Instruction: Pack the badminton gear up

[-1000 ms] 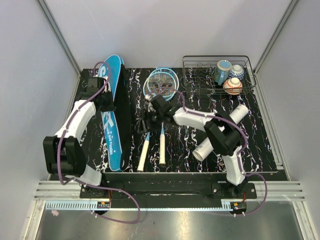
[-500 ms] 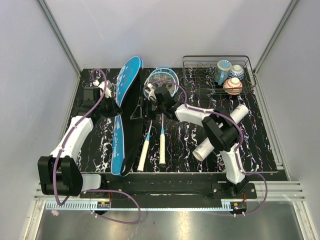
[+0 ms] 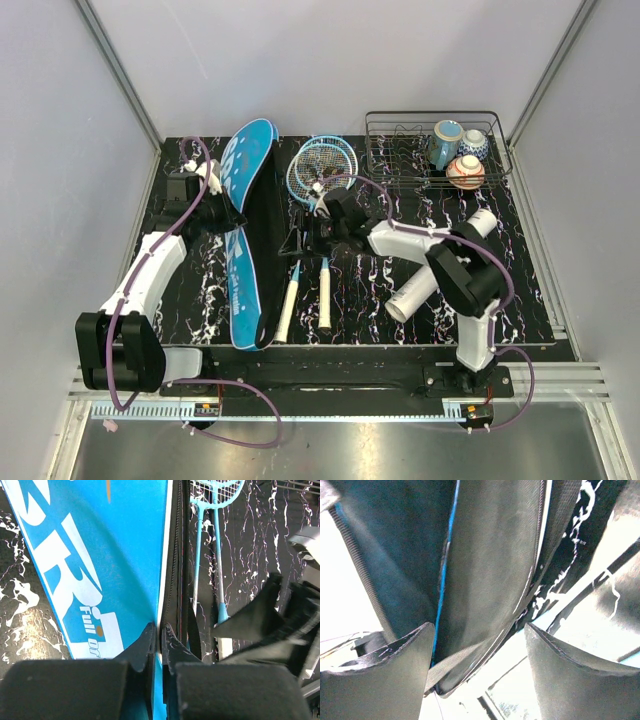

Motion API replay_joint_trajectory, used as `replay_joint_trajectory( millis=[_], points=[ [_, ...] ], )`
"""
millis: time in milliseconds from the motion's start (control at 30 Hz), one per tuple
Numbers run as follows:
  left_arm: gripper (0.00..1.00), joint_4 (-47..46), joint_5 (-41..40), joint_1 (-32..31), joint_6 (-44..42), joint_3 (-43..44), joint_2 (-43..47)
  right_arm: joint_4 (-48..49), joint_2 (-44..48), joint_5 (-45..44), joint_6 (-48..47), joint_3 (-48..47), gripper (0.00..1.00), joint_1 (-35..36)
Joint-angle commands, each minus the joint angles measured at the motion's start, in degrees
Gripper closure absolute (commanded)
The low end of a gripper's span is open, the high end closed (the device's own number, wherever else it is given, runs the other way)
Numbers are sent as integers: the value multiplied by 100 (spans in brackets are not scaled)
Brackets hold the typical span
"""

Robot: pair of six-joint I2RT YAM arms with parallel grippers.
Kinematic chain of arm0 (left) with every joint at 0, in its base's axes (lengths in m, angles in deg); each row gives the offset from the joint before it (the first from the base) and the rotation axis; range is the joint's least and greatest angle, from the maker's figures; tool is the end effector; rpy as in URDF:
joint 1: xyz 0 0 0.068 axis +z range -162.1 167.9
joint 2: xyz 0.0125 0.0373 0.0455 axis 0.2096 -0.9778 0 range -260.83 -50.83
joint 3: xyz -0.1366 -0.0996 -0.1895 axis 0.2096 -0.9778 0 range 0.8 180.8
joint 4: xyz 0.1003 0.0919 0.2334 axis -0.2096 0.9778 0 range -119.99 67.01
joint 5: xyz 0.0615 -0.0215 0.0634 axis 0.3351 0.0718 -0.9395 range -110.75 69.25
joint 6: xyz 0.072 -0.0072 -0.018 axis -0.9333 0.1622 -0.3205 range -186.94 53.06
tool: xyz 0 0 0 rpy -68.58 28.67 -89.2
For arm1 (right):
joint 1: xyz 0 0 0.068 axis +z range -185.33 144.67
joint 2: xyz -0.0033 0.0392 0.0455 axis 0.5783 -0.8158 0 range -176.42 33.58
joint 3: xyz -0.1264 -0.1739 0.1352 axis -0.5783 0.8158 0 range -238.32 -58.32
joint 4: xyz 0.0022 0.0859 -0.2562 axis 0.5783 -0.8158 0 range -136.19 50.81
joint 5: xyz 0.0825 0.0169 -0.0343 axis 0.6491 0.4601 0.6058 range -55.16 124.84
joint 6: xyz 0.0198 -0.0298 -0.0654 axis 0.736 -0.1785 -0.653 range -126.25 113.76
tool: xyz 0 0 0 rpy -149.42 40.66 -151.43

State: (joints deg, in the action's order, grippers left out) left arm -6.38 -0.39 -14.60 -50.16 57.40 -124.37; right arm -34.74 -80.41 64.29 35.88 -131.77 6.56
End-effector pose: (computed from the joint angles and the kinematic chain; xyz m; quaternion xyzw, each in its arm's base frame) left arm 0.3111 -0.0353 0.2450 -0.0377 0.8963 -0.2271 0.3790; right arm 0.3185 0.3270 0.1414 -0.1135 0.8623 0.4617 0.1741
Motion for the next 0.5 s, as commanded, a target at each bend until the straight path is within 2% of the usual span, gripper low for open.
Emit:
replay_joint_trajectory(
  millis=[0,100,300,367,467],
  points=[
    [100,-411,29,48,89,79,120,206,914,-246,260,418,21,-23],
    [100,-454,134,48,124,62,112,451,818,-308,778,604,23,-23],
    [100,-472,179,57,142,53,94,707,89,-142,1210,279,51,-32],
    [100,-463,144,48,133,44,111,750,-26,-89,1306,287,56,-40],
    [100,-472,144,39,142,18,103,970,-44,-36,1447,445,55,-32]
  ],
)
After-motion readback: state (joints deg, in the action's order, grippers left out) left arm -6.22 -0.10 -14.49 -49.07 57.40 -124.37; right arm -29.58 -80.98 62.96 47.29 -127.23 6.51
